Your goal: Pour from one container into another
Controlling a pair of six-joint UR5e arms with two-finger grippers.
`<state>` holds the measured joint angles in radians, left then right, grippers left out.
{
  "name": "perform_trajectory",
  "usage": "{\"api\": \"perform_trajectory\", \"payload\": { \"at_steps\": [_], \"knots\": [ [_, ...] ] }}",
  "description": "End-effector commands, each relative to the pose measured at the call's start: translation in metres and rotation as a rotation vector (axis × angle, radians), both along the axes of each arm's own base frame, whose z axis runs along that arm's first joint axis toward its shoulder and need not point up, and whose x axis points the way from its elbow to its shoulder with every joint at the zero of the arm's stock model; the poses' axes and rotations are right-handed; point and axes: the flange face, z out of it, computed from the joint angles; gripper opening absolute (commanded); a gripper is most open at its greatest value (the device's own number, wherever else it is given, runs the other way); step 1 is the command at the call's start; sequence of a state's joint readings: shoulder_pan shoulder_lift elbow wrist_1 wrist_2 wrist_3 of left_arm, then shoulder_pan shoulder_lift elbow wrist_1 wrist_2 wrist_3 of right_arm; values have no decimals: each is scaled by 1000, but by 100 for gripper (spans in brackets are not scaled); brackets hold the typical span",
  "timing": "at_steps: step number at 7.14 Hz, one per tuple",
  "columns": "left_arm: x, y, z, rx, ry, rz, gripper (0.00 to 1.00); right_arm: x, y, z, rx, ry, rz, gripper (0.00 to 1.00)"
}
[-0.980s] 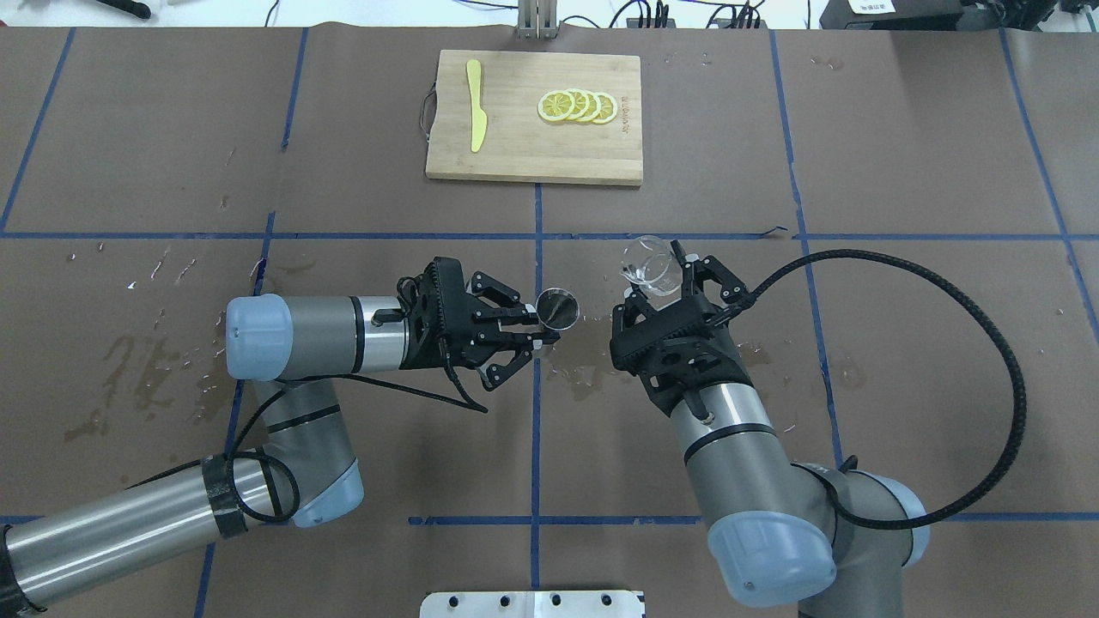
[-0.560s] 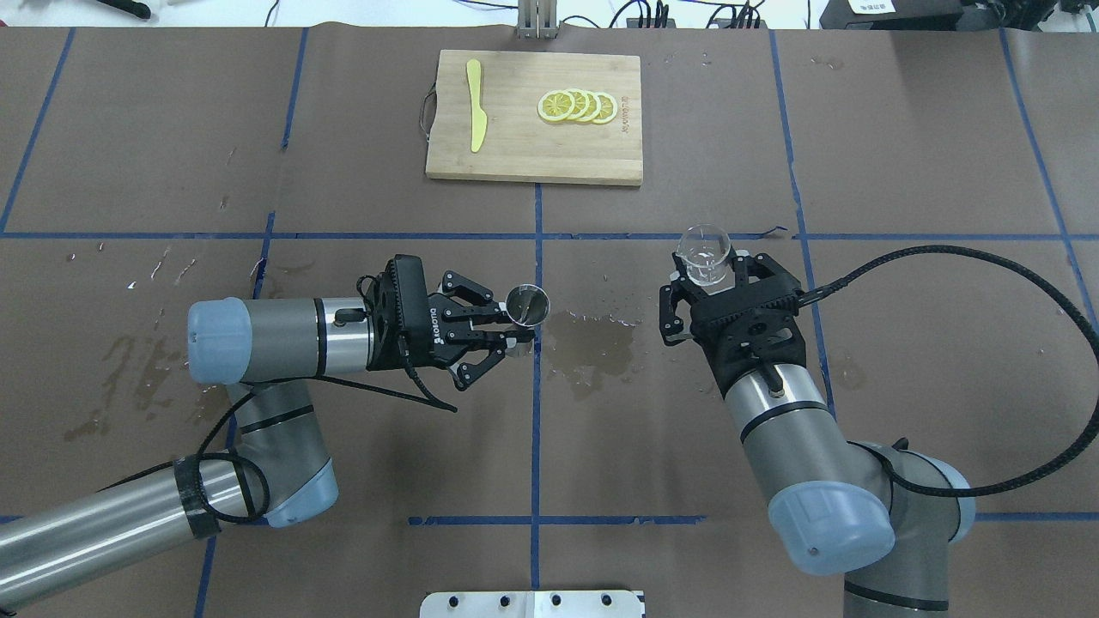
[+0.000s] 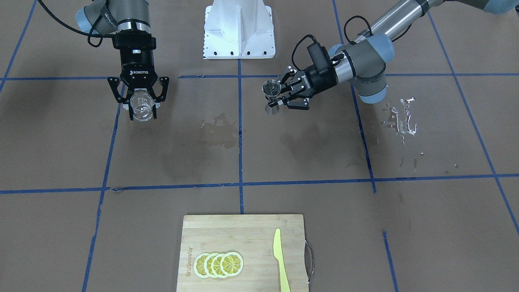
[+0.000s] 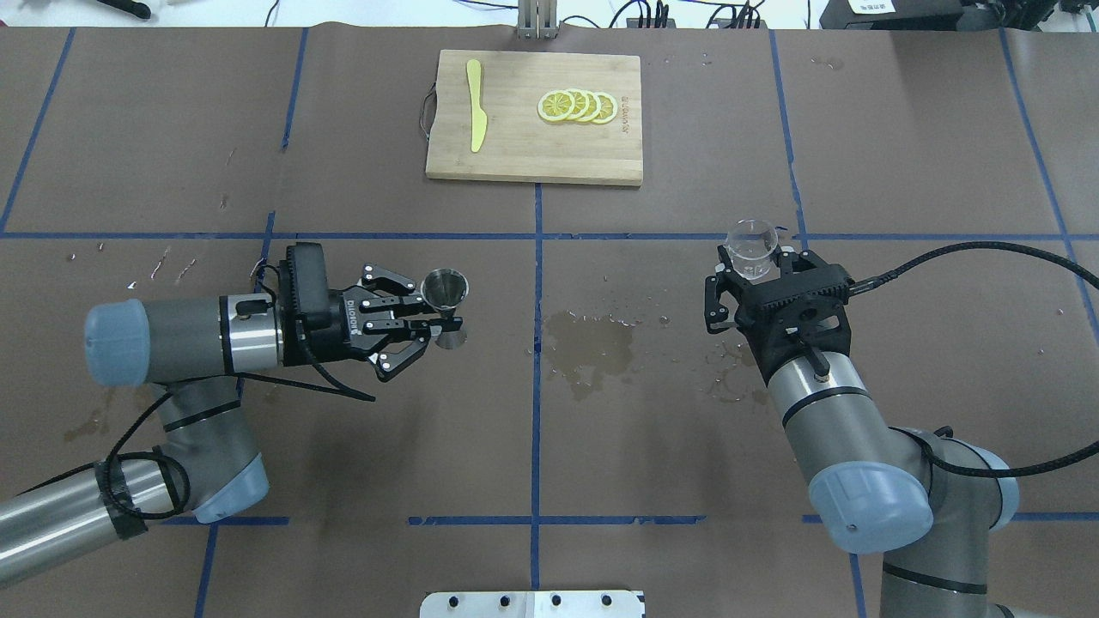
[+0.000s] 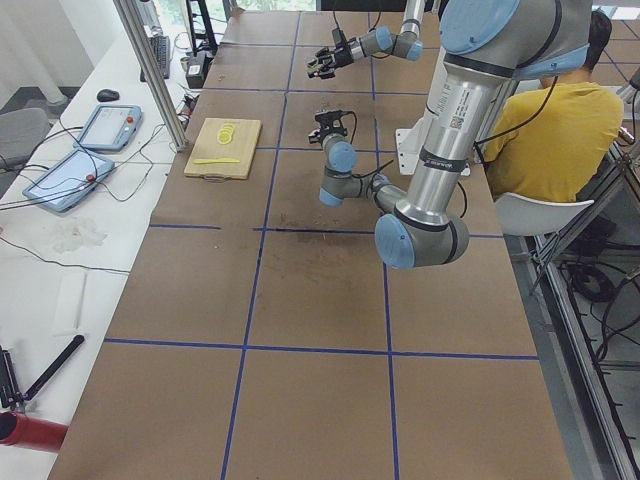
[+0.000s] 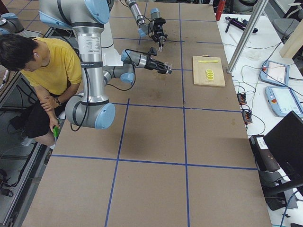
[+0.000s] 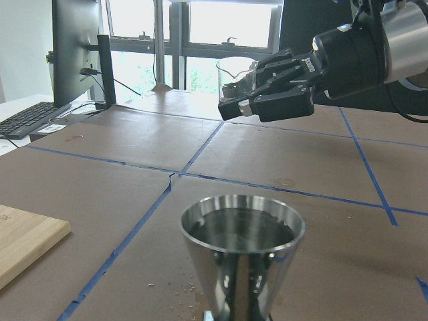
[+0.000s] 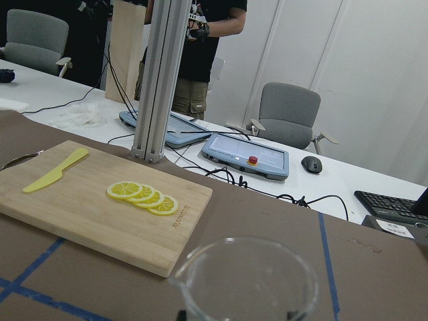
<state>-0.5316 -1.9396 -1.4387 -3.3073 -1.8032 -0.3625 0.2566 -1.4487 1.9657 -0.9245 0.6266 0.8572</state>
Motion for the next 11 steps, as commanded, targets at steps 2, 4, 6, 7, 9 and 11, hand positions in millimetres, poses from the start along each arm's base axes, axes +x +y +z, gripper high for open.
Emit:
{"api": "perform_trajectory", "payload": {
  "at_steps": [2, 4, 6, 7, 9, 11],
  "knots": [
    [-58, -1, 69, -43, -4, -42, 0, 1, -1, 2, 0, 1, 7, 0],
    [-97, 22, 122, -123, 12, -29, 0, 2, -1, 2, 1, 1, 10, 0],
    [-119, 23, 145, -181, 32, -152, 0, 0, 0, 5, -1, 6, 8, 0],
    [-134, 27, 160, -252, 52, -176, 0, 0, 0, 5, -1, 6, 8, 0],
    [-177, 54, 193, -321, 80, -192, 0, 0, 0, 5, -1, 6, 8, 0],
    [-188, 68, 208, -341, 90, -221, 0, 0, 0, 5, -1, 6, 8, 0]
  ]
}}
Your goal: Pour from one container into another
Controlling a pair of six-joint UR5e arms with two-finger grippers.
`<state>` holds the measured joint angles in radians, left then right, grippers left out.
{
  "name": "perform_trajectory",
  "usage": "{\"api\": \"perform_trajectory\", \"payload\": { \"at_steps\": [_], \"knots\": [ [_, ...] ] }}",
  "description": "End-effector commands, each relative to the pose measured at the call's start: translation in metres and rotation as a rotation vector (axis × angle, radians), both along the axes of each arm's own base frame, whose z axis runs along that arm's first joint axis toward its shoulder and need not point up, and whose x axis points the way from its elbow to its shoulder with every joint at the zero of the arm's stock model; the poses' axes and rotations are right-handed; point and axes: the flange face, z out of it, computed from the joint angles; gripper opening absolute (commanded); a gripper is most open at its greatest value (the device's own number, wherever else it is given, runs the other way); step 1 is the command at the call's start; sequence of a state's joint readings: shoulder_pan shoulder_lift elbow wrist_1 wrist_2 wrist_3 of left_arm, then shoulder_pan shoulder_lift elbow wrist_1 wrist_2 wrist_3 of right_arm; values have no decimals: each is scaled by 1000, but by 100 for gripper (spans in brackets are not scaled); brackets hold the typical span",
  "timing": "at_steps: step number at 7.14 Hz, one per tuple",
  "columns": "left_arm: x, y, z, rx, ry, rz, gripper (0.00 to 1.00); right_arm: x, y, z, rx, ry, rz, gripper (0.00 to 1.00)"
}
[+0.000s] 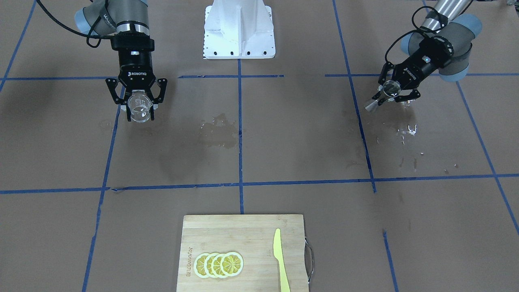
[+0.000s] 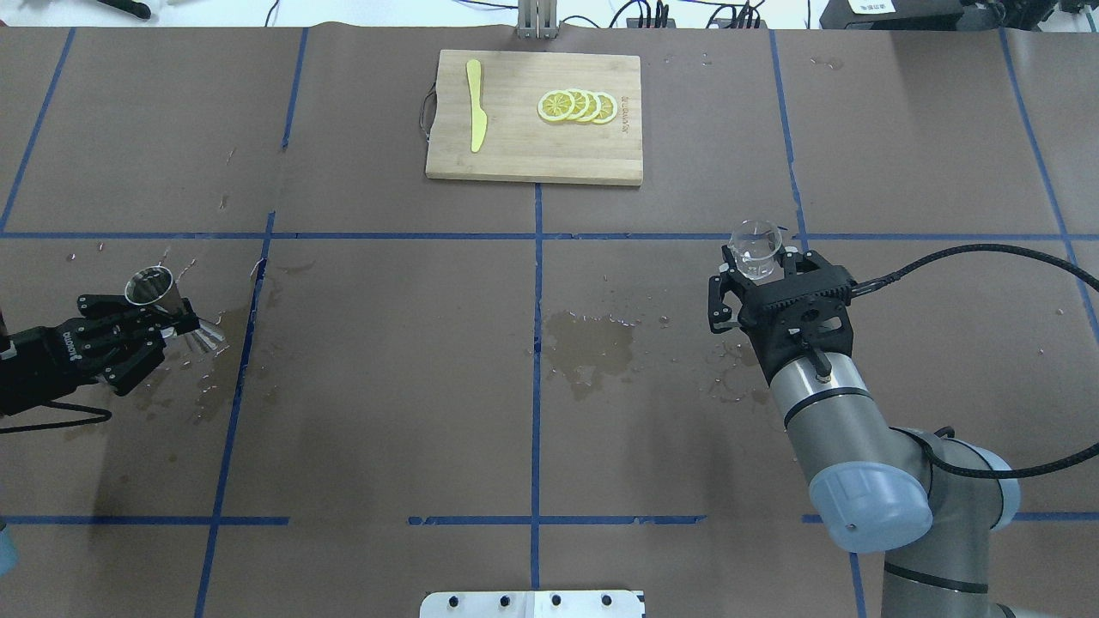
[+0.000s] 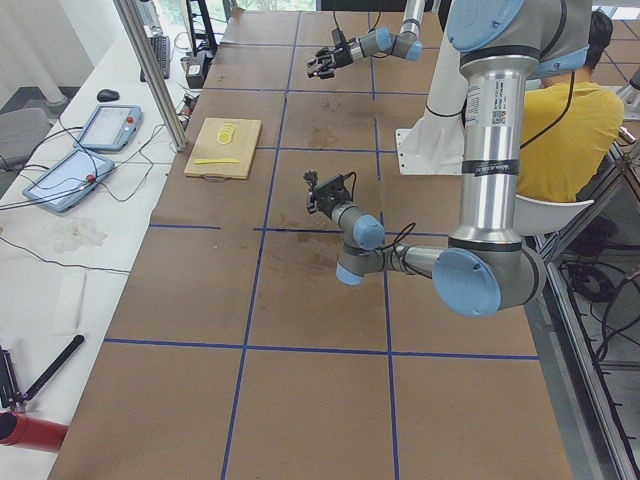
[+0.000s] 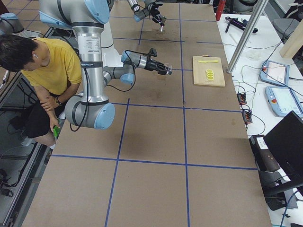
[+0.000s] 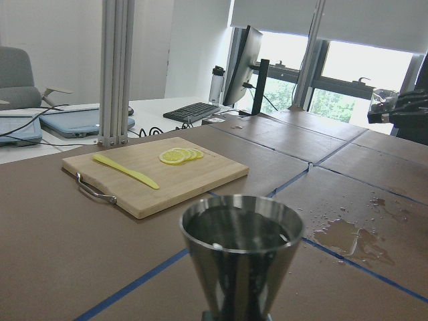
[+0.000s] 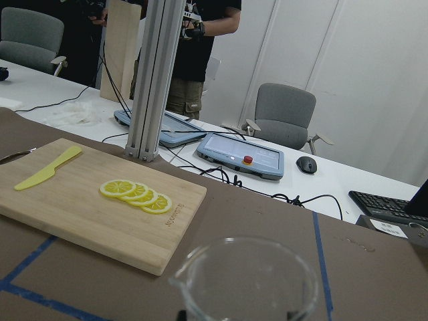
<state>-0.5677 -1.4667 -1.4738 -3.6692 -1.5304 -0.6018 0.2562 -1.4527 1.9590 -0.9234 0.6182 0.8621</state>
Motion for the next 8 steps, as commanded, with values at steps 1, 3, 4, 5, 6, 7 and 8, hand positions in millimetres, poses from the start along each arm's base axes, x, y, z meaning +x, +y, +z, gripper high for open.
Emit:
{"api": "perform_trajectory", "payload": {
  "at_steps": [1, 3, 4, 5, 6, 7, 8],
  "knots": [
    [8, 17, 10, -45, 17, -43, 0, 0, 0, -1, 1, 0, 0, 0],
    [43, 47, 23, -144, 42, -109, 0, 0, 0, -1, 1, -1, 0, 0],
    [54, 59, 25, -176, 47, -151, 0, 0, 0, -2, 1, -4, 0, 0],
    [58, 66, 33, -210, 43, -229, 0, 0, 0, -2, 2, -6, 0, 0],
    [56, 66, 32, -235, 57, -307, 0, 1, 0, -4, 3, -9, 1, 0],
    [55, 63, 31, -247, 63, -366, 0, 1, 0, -4, 3, -9, 1, 0],
    [61, 60, 28, -257, 52, -409, 0, 1, 0, -4, 3, -10, 1, 0]
  ]
}}
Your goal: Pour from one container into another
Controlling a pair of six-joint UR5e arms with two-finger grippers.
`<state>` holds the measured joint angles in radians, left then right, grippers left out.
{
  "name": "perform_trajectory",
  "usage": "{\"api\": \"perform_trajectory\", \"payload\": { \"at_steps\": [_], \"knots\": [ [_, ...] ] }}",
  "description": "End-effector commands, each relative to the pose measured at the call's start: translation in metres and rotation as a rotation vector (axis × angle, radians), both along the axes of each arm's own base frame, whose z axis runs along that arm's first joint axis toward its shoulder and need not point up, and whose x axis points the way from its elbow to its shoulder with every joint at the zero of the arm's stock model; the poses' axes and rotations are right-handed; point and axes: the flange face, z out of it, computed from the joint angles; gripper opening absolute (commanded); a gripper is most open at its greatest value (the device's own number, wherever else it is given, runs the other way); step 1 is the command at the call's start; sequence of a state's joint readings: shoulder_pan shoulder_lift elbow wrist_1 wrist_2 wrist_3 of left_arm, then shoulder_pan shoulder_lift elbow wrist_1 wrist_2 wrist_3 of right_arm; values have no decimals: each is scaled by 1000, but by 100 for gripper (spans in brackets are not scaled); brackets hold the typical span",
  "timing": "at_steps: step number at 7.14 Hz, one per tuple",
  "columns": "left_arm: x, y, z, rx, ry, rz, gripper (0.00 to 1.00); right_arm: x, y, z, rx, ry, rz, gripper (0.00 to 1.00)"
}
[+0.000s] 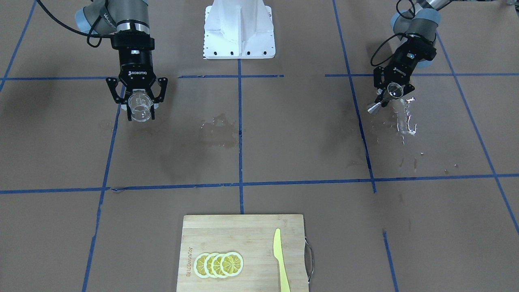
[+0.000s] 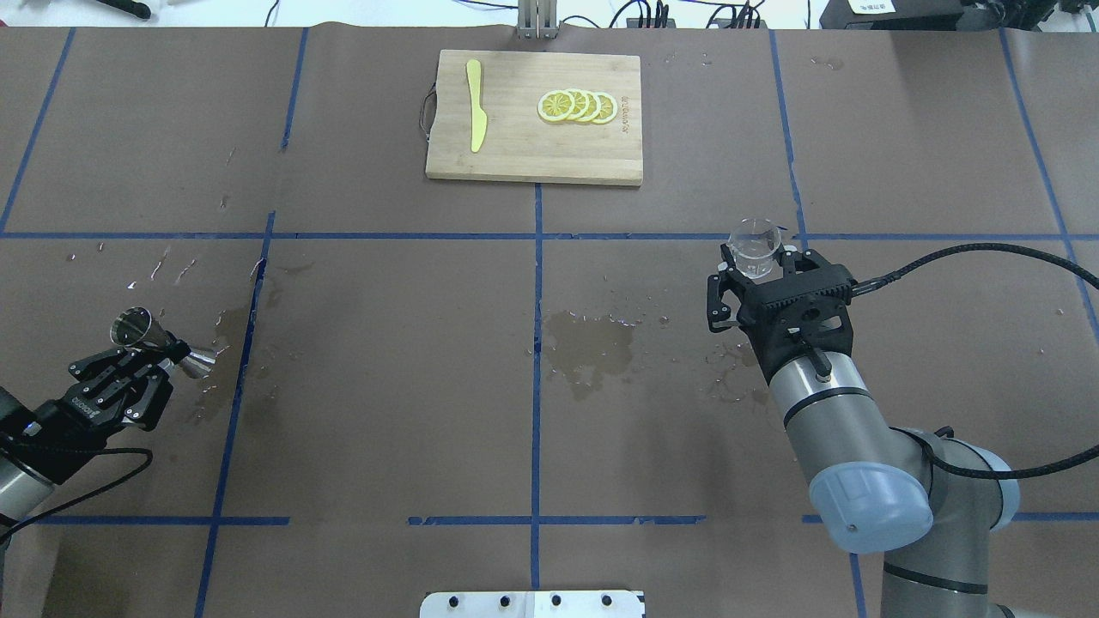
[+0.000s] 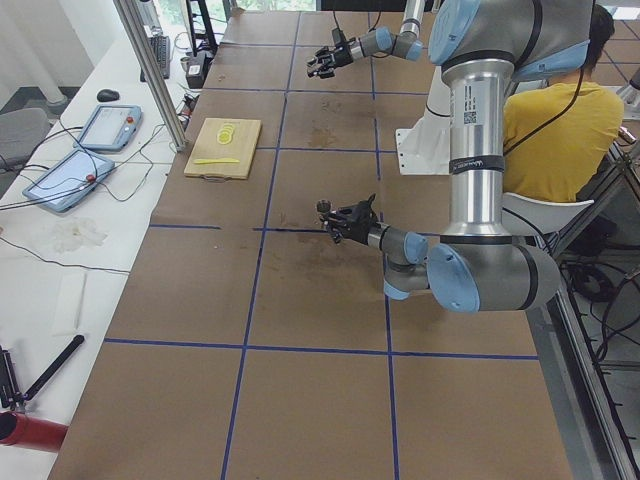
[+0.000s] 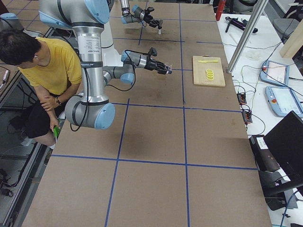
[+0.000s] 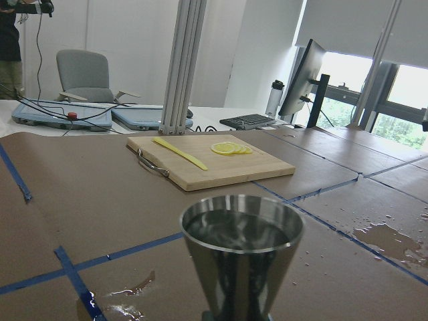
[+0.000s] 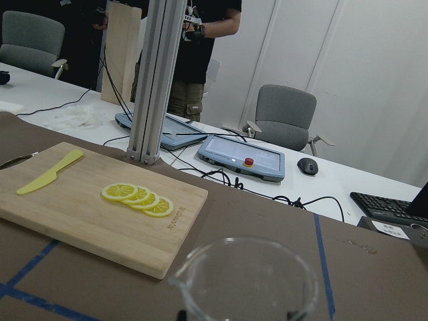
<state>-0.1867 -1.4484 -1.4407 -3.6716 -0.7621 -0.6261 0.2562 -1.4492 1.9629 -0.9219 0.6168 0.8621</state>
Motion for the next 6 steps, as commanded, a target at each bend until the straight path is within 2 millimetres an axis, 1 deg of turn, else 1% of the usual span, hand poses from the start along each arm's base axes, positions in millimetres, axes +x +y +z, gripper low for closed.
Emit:
{"api": "perform_trajectory", "payload": {
  "at_steps": [1, 2, 3, 5, 6],
  "knots": [
    [12, -5, -2, -25, -60, -71, 0, 0, 0, -1, 0, -2, 0, 0],
    [14, -4, 1, -25, -72, -69, 0, 0, 0, 0, 0, 0, 0, 0],
    [18, -6, 2, -6, -144, -76, 0, 0, 0, 0, 0, 0, 0, 0],
    [28, -6, -3, -8, -123, -61, 0, 0, 0, 0, 0, 0, 0, 0],
    [29, -6, 1, -34, -89, -47, 0, 0, 0, 0, 0, 0, 0, 0]
  ]
}}
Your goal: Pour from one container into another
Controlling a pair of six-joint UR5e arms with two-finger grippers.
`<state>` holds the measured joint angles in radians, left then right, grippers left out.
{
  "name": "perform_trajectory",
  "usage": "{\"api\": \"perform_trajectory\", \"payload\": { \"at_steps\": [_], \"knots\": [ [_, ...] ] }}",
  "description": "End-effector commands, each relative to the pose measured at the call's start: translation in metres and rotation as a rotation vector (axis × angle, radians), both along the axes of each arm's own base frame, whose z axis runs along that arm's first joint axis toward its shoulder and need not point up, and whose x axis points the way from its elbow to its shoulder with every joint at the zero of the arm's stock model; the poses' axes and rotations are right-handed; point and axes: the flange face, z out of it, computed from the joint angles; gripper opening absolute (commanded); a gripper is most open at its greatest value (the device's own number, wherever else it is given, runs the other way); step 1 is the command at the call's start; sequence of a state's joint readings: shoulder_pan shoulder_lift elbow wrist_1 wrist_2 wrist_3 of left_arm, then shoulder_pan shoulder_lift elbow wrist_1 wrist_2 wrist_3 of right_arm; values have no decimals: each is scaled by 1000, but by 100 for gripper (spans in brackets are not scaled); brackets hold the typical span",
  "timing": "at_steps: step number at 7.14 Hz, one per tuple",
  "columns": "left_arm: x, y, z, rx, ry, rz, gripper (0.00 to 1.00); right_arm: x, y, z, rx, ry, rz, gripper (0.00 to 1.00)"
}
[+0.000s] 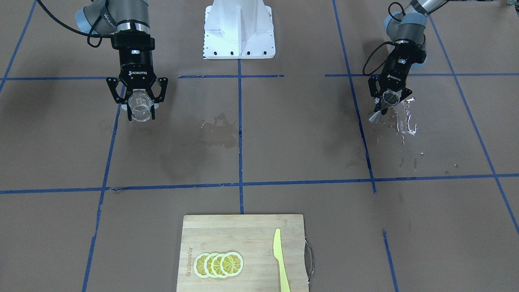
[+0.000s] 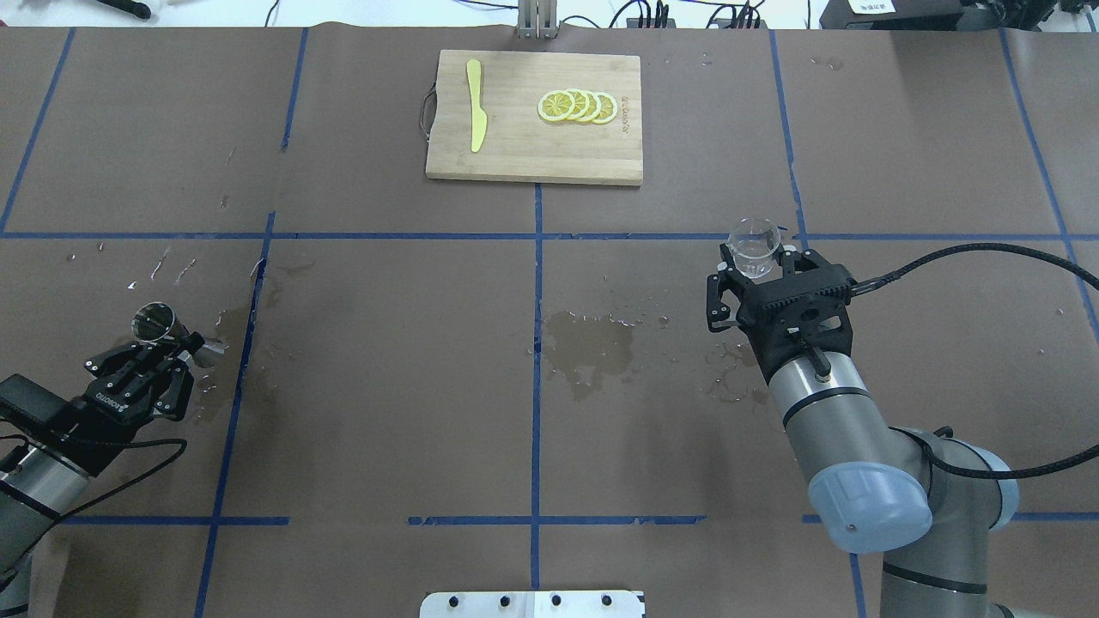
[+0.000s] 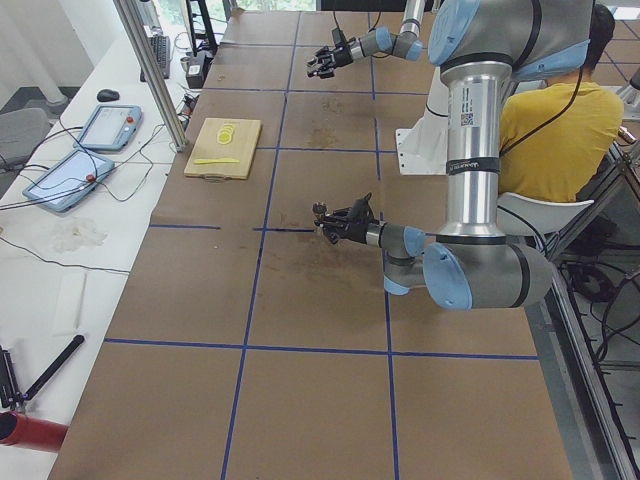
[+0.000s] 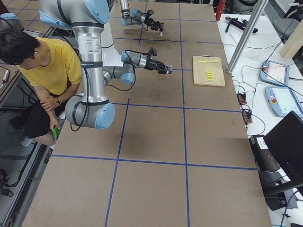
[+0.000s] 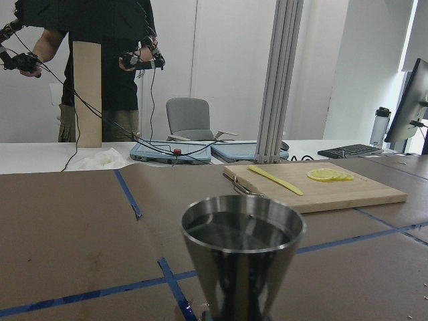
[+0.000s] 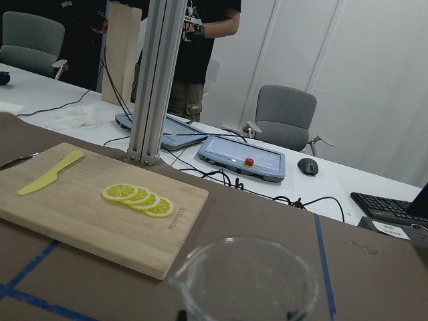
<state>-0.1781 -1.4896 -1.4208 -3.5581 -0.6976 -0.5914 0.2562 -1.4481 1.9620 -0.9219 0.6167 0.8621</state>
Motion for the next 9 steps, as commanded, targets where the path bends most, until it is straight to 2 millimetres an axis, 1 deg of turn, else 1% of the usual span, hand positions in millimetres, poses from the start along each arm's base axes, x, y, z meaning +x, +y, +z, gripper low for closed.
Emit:
{"api": "perform_trajectory", "payload": {
  "at_steps": [1, 3, 7, 9],
  "knots": [
    [4, 1, 5, -42, 62, 32, 0, 0, 0, 0, 0, 0, 0, 0],
    [6, 1, 14, -80, 98, 51, 0, 0, 0, 1, 0, 3, 0, 0],
    [11, 0, 23, -81, 73, 48, 0, 0, 0, 1, 0, 2, 0, 0],
    [15, -1, 23, -78, 48, 41, 0, 0, 0, 1, 0, 2, 0, 0]
  ]
}}
